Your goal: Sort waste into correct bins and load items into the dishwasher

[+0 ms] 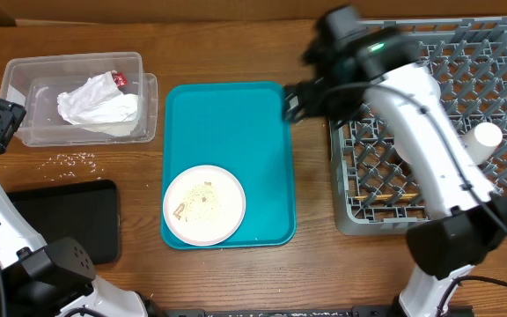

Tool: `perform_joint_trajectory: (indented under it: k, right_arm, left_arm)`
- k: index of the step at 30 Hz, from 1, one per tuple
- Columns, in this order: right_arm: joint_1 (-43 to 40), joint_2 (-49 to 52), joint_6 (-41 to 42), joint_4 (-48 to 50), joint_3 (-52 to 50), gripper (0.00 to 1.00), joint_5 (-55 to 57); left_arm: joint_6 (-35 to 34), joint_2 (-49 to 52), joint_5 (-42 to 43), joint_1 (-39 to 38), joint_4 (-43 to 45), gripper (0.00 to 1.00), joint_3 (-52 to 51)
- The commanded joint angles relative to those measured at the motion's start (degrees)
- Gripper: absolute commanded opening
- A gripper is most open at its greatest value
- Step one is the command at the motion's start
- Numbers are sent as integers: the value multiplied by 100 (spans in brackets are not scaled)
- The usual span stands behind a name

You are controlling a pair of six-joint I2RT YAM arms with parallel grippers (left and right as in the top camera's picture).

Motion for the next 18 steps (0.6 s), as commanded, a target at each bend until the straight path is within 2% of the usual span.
perform_joint_trajectory:
  k: [1, 6, 11, 15, 16, 18]
  right_arm:
    - [-817, -223, 103, -157, 474, 100, 323]
    - [-1786, -236, 103, -249, 474, 100, 114]
    - [-2284, -236, 103, -212, 474, 100, 116]
    - [-2476, -236, 101, -195, 474, 100, 116]
    - [-2483, -236, 101, -195, 474, 100, 116]
    - [-2481, -236, 103, -195, 474, 100, 116]
  left_arm:
    - [-120, 55, 4, -2, -4, 100, 0]
    - [-120, 55, 4, -2, -4, 100, 0]
    - [-291, 55, 227, -2, 50, 100, 0]
    - [-105, 55, 1447, -2, -22, 100, -2]
    - [232, 55, 1915, -4, -22, 100, -2]
    - [1517, 55, 3355, -66, -22, 100, -17]
